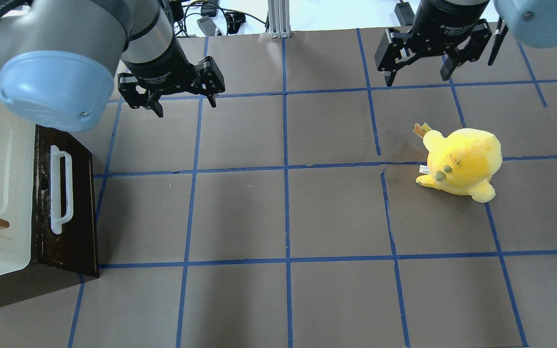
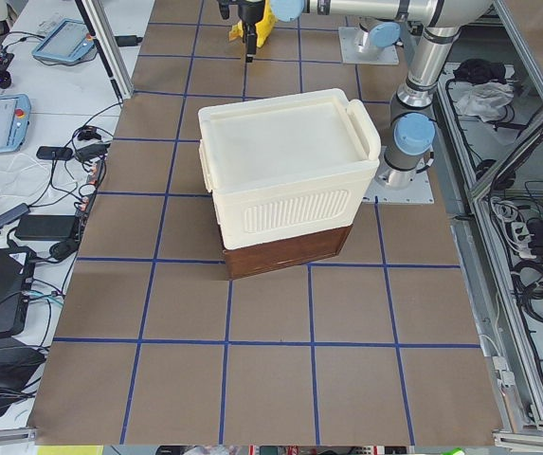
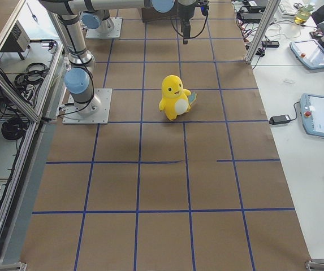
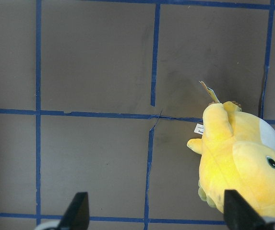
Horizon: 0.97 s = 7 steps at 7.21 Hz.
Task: Pull drawer sideways
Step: 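Move the left gripper down toward the white drawer handle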
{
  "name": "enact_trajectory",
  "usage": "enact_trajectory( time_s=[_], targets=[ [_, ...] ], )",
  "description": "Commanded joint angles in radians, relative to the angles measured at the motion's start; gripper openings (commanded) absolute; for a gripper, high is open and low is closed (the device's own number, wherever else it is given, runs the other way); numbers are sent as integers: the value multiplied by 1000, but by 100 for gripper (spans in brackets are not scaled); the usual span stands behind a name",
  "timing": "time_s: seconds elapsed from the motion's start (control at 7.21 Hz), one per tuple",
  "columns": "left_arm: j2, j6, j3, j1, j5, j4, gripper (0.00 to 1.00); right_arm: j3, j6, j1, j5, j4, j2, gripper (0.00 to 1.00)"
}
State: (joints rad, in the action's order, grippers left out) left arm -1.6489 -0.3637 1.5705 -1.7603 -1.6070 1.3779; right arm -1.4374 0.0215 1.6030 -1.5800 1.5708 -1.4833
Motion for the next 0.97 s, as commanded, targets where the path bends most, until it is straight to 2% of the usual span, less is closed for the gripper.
enact_trajectory(
  time_s=[0.0, 0.14, 0.55, 0.83],
  targets=[
    [-58, -128, 25, -42, -75, -8, 100, 0, 0, 0, 0, 0, 0, 100],
    [-89, -167, 51, -45, -117, -14, 100, 0, 0, 0, 0, 0, 0, 100],
    [-120, -150, 123, -45, -509, 85, 100, 0, 2, 0, 0, 0, 0, 100],
    [-134, -152, 181, -42, -646, 124, 100, 0, 0, 0, 0, 0, 0, 100]
  ],
)
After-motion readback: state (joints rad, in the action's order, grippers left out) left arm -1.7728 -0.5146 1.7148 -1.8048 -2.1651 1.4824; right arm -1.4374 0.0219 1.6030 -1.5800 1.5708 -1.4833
